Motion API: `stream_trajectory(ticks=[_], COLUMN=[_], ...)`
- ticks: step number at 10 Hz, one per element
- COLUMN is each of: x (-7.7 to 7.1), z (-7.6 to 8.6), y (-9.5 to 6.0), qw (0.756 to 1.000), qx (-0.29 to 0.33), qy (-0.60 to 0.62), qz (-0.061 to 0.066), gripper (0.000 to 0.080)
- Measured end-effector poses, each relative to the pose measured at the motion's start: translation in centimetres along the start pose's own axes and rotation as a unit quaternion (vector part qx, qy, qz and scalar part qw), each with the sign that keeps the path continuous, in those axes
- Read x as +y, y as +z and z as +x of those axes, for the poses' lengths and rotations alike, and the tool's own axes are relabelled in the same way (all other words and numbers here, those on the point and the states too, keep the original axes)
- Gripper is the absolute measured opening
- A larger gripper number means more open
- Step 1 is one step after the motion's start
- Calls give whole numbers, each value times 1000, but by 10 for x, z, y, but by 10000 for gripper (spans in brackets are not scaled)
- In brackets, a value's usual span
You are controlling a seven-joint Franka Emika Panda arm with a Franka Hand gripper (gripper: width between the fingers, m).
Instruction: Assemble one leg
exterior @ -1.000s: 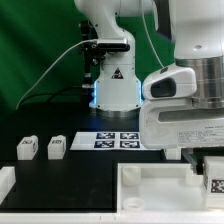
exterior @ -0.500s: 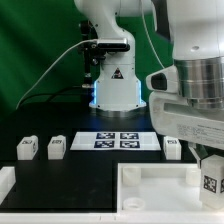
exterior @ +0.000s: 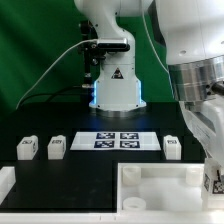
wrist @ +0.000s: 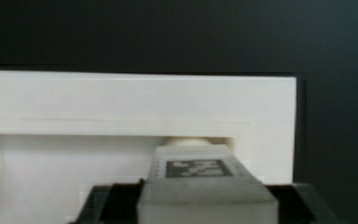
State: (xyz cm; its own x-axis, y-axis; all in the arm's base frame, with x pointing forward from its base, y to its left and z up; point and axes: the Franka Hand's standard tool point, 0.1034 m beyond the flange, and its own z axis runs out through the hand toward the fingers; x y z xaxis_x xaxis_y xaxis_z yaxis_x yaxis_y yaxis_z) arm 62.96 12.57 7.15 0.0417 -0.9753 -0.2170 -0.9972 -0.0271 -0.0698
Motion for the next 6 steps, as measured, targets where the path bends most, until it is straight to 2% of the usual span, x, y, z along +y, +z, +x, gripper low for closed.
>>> stream_trajectory(ticks=[1,2,3,4,5,6], x=[1,0,-1,-2,-2,-1], z=[0,3,10,11,2,-9], y=[0,0,-1,-3,-3,-1], qw=[999,995,988,971,946,926], qx=[0,0,1,8,26,34], qy=[-45,-103,-154,-240,-322,-377], qz=[-1,0,1,-5,-16,-8], gripper=[366,366,556,556,630,644])
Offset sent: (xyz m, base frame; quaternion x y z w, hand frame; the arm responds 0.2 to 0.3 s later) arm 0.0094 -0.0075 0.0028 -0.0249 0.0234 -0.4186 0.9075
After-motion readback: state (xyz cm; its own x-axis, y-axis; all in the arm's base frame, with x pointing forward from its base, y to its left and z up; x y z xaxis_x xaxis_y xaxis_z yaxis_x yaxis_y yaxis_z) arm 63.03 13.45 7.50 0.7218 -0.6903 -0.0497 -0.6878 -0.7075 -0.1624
